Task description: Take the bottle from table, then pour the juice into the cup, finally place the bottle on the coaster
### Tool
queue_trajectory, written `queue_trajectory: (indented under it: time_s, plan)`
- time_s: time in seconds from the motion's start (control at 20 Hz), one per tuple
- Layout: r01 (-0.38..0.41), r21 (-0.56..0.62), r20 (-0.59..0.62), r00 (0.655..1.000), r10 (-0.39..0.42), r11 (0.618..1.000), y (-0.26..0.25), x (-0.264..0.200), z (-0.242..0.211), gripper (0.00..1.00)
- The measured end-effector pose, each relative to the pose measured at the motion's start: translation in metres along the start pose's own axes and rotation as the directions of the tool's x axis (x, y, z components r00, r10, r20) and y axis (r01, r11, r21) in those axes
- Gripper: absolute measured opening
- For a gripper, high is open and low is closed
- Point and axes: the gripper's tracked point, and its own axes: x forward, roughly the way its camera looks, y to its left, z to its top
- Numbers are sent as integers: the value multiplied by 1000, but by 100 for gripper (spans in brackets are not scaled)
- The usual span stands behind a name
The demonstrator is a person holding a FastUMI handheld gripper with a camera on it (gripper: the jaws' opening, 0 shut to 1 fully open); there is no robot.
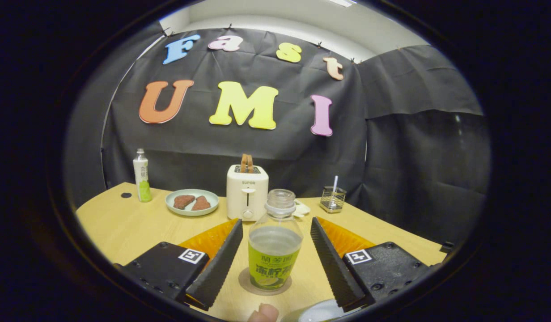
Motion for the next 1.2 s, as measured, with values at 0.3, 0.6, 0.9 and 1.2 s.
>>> queue_trajectory:
  time_s: [0.3, 0.6, 0.9, 1.2]
  plan:
    - [-65, 73, 40, 997, 62, 995, -6, -48, 23, 100]
    - [-129, 85, 65, 990, 123, 988, -19, -117, 21, 100]
    - [-108, 19, 93, 990, 105, 994, -51, -192, 44, 100]
    - [-167, -2, 44, 985, 167, 986, -51, -247, 25, 100]
